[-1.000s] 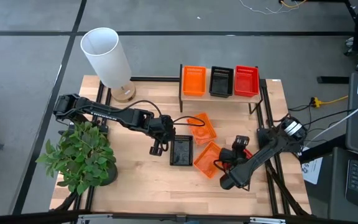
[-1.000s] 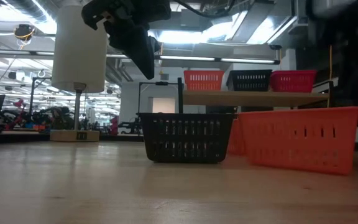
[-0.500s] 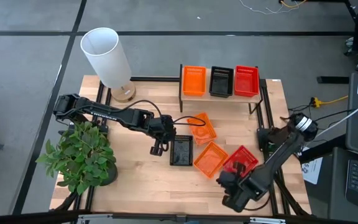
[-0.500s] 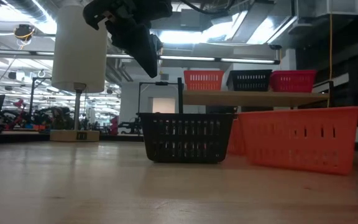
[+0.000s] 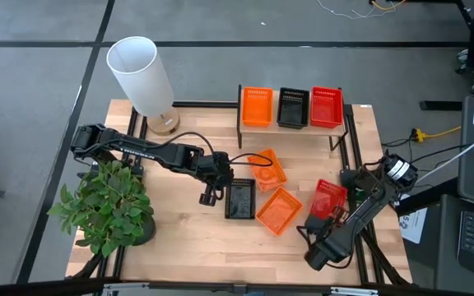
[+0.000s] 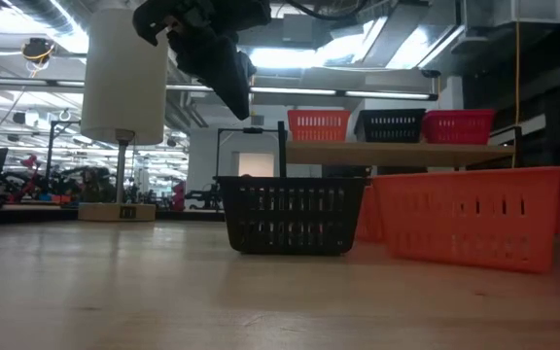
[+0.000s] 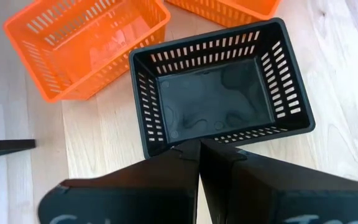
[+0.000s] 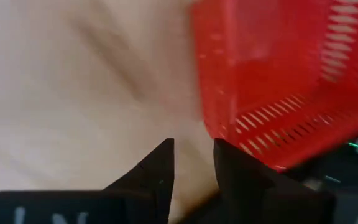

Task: Stack baskets on shelf by color
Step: Stack the red bin on the red bin on the shelf

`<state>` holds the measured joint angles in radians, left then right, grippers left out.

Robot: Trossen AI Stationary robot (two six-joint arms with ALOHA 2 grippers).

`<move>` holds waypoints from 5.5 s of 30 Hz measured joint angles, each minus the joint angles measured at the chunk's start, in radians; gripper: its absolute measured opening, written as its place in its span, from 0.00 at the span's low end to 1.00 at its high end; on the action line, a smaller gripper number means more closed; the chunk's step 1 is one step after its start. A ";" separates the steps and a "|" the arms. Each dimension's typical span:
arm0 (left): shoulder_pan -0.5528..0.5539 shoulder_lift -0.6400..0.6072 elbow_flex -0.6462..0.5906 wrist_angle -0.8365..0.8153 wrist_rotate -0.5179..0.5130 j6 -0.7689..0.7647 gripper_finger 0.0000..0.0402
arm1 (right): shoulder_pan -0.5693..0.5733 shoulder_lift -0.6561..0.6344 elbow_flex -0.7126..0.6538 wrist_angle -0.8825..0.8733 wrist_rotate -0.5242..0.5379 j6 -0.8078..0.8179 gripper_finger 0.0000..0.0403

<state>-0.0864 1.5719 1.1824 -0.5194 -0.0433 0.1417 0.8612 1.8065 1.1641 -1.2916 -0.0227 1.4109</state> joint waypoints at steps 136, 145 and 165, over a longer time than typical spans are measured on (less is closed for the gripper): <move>0.052 0.000 0.000 0.044 0.000 0.097 0.00 | -1.432 -0.506 0.371 -0.220 0.386 -1.862 0.00; 0.052 0.000 0.000 0.043 0.000 0.098 0.00 | -1.524 -0.415 0.371 -0.231 0.284 -1.877 0.00; 0.052 0.000 0.000 0.043 0.000 0.103 0.00 | -1.527 -0.407 0.371 -0.252 0.231 -1.925 0.08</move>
<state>-0.0345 1.5719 1.1824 -0.4767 -0.0437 0.2451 -0.6659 1.3998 1.5349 -1.5433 0.2081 -0.5137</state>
